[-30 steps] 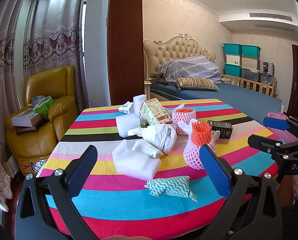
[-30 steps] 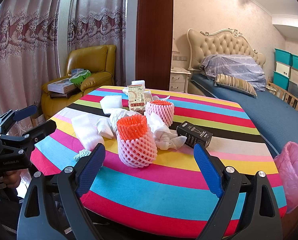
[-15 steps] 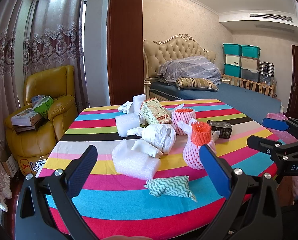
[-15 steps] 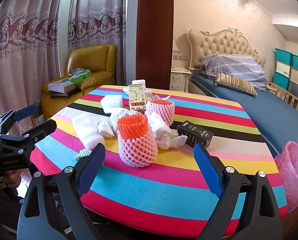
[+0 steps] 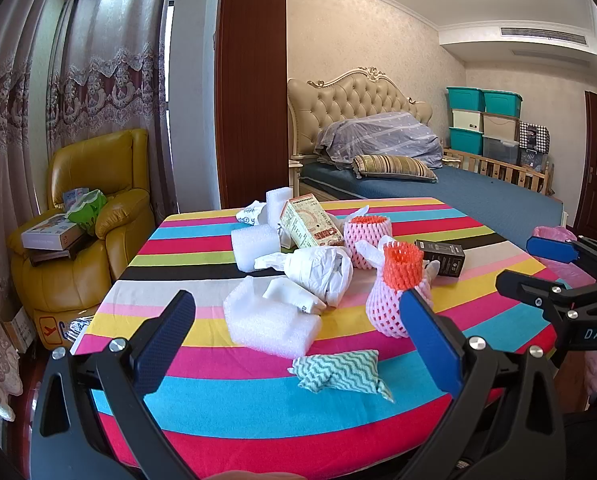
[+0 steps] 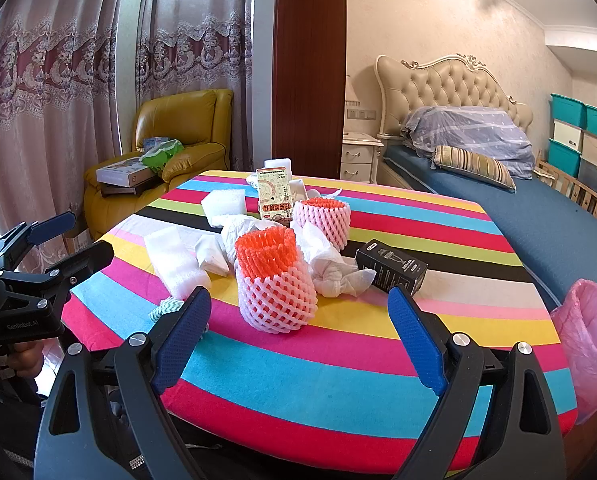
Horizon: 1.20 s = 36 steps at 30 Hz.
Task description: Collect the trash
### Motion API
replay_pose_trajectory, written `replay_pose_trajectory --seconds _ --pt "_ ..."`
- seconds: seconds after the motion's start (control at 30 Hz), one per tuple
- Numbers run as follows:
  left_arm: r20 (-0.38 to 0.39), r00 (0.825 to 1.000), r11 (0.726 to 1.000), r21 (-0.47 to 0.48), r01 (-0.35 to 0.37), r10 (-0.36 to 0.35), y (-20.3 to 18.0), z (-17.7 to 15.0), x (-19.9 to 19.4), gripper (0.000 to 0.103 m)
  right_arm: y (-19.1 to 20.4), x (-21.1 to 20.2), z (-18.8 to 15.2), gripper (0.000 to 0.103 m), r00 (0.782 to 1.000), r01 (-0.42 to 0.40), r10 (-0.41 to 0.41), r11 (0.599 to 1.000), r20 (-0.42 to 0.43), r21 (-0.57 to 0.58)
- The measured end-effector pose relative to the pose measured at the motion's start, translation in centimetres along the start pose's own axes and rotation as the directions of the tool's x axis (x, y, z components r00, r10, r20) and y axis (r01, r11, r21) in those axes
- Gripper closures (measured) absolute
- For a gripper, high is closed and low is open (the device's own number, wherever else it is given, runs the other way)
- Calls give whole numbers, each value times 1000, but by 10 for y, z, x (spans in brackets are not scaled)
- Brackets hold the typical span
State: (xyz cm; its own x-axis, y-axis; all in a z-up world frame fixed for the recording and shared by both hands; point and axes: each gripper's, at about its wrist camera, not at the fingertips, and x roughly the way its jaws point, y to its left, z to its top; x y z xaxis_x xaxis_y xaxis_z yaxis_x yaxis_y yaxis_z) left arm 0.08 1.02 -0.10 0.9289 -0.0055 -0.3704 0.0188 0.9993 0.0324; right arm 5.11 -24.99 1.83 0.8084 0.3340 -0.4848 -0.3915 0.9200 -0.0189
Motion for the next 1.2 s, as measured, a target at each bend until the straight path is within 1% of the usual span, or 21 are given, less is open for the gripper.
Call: replay_pose_trajectory --seconds 0.2,1.2 --pt "-1 1000 1000 0 2 -2 -5 -1 -2 4 0 0 0 19 1000 0 0 1000 0 0" --pt "-4 1000 1000 -3 3 -3 -5 -3 -2 4 2 2 -3 19 1000 -5 5 1000 -4 0"
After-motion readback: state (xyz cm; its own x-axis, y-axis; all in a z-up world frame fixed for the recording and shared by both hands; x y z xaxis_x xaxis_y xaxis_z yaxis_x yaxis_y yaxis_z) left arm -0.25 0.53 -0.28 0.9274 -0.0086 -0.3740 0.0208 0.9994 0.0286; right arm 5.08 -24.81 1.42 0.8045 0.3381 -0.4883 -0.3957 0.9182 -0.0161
